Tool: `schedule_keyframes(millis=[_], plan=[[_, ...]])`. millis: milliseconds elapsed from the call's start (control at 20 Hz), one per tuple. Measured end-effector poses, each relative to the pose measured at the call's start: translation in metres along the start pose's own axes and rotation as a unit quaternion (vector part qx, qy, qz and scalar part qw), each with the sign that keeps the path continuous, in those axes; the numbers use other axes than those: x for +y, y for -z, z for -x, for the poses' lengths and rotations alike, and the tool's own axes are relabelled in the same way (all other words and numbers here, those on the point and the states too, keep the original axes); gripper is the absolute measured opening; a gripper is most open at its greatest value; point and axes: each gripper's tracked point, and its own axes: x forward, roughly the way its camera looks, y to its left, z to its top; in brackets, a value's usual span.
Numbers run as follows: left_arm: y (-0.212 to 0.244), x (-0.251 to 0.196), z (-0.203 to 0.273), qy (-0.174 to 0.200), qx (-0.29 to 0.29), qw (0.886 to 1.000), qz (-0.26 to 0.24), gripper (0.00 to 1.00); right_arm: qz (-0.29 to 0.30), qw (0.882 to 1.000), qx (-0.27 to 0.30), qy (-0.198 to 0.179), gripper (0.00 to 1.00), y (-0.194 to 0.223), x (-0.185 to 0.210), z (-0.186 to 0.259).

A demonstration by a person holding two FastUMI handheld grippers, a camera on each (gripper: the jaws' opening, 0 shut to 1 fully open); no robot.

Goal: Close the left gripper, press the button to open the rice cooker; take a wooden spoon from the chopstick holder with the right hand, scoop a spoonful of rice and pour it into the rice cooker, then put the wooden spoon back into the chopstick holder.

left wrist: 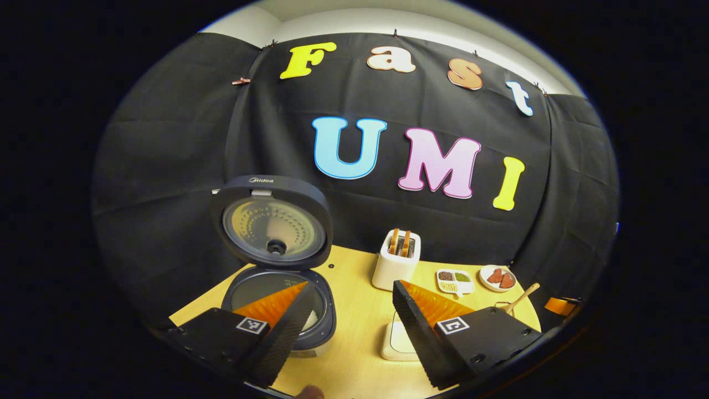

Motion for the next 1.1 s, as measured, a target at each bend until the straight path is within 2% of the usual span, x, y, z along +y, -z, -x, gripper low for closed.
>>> schedule_keyframes(millis=[150, 600, 850, 950, 1050, 1100], plan=[[0.014, 0.002, 0.014, -0.022, 0.017, 1.0, 0.003, 0.95, -0.003, 1.0, 0.023, -0.003, 0.99, 0.009, -0.012, -0.031], [0.049, 0.006, 0.042, -0.106, 0.055, 0.992, 0.045, 0.96, -0.061, 0.996, 0.068, 0.008, 0.99, 0.022, -0.045, -0.13], [0.072, -0.008, 0.056, -0.134, 0.078, 0.987, 0.053, 0.95, -0.108, 0.991, 0.078, 0.01, 0.98, 0.026, -0.056, -0.181], [0.089, -0.022, 0.063, -0.129, 0.094, 0.985, 0.063, 0.95, -0.133, 0.988, 0.079, 0.012, 0.99, 0.023, -0.057, -0.199], [0.105, -0.031, 0.066, -0.125, 0.111, 0.984, 0.059, 0.96, -0.157, 0.984, 0.077, 0.02, 0.95, 0.02, -0.059, -0.211], [0.113, -0.032, 0.068, -0.124, 0.118, 0.984, 0.055, 0.95, -0.168, 0.983, 0.076, 0.024, 0.8, 0.019, -0.059, -0.217]])
